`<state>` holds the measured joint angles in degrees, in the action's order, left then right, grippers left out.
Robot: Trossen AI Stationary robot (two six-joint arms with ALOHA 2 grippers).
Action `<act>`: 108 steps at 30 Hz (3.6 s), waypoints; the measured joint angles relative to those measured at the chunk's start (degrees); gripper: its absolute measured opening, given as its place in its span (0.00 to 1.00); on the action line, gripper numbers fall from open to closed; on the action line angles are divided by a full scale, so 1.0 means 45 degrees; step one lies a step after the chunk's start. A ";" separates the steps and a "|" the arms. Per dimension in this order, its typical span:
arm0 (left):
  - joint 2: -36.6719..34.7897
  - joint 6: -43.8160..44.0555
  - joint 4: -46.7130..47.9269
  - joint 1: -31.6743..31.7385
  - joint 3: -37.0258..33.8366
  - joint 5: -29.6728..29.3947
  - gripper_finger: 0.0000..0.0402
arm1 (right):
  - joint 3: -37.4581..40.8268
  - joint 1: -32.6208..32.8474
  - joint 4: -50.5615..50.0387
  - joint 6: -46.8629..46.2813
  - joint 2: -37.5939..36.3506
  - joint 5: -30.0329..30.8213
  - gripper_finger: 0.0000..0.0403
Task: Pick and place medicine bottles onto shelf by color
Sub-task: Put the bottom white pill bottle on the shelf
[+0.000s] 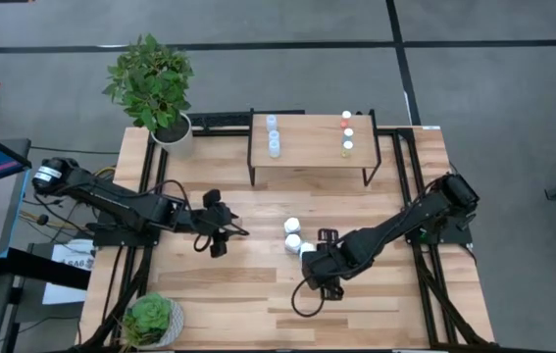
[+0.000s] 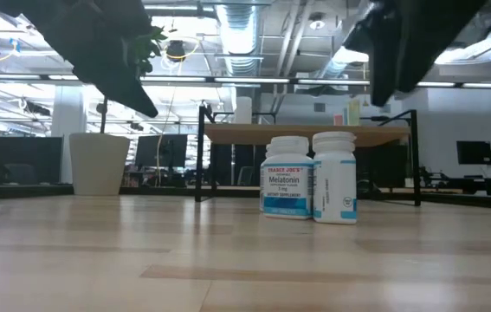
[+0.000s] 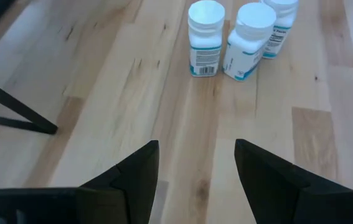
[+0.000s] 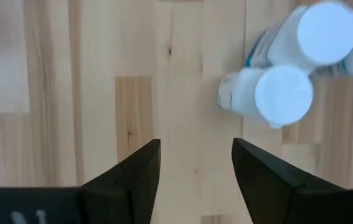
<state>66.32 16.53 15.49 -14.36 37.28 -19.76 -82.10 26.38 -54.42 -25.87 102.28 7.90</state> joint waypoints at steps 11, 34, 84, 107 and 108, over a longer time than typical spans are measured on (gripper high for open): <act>0.0005 -0.0418 -0.0005 -0.0057 0.0000 -0.0507 0.49 | -0.0395 -0.1191 0.0010 0.0102 0.0047 0.0046 0.60; 0.0010 -0.1176 0.0000 -0.0057 0.0000 -0.0605 0.50 | -0.0220 -0.2227 0.0530 0.0061 0.0257 -0.0704 0.68; 0.3530 0.2489 -0.3453 -0.2091 0.1344 0.0789 0.50 | -0.0434 -0.0036 -0.1198 0.1190 0.1277 -0.1117 0.67; 1.0781 0.5064 -0.1453 -0.3514 0.9038 -0.1169 0.50 | -0.0448 0.4813 -0.2410 -0.3731 -0.0217 0.0886 0.67; 1.1010 0.5184 -0.1284 -0.3515 0.9284 -0.1188 0.50 | -0.0448 0.5075 -0.2408 -0.4088 -0.0280 0.1010 0.67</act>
<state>115.87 39.86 9.71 -30.17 79.05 -25.11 -84.12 49.22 -65.25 -44.26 101.02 12.45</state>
